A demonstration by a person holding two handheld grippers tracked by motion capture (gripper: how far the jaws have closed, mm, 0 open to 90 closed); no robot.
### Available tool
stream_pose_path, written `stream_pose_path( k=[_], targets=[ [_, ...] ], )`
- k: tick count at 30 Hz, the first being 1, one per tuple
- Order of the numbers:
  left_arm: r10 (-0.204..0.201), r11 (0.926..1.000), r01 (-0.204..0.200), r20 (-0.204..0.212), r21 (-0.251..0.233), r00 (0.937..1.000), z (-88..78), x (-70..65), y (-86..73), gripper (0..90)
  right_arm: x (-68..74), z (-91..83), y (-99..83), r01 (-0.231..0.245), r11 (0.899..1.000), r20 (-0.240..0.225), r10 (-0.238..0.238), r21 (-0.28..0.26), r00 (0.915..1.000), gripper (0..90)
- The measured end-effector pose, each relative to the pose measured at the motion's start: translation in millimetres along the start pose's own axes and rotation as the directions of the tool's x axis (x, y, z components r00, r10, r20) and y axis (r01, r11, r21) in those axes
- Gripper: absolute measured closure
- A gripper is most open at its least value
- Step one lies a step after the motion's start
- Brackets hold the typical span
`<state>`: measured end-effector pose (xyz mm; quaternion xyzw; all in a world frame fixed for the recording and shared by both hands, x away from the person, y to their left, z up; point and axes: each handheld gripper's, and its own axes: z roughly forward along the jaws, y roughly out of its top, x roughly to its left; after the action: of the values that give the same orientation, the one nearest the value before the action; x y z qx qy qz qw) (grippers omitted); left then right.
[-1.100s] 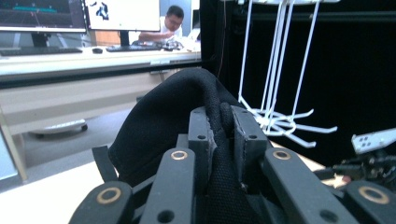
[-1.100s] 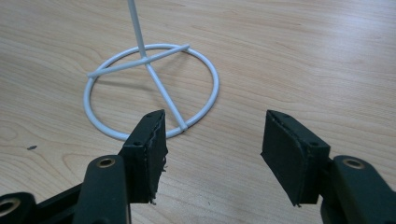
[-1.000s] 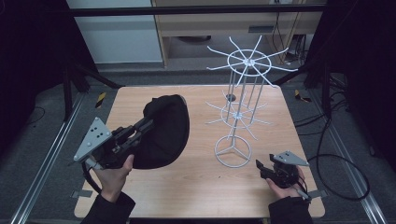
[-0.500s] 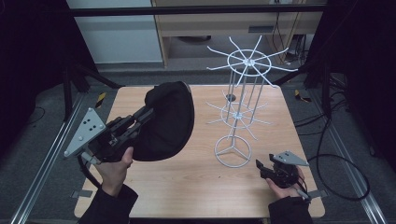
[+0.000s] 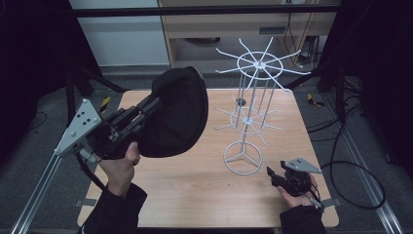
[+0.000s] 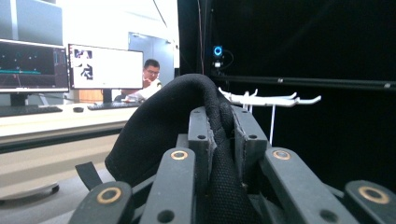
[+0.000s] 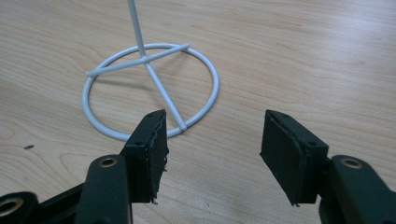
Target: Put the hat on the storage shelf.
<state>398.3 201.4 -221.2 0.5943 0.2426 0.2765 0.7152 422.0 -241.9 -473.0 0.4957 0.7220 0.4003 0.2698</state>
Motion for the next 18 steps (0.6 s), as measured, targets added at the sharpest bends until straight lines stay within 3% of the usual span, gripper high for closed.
stream_pose_path(
  k=[7,18],
  targets=[
    [-0.021,0.9977,0.022,0.012,-0.064,0.9997,3.8,-1.0,10.3,78.9,-0.4,0.0,-0.1,0.001,1.0,-0.002,-0.001,-0.001,1.0,41.2],
    [-0.028,0.9957,0.032,0.043,-0.087,0.9987,20.1,-7.6,15.2,78.8,-0.8,-0.1,-0.3,0.0,1.0,-0.005,0.0,-0.002,1.0,41.4]
  ],
)
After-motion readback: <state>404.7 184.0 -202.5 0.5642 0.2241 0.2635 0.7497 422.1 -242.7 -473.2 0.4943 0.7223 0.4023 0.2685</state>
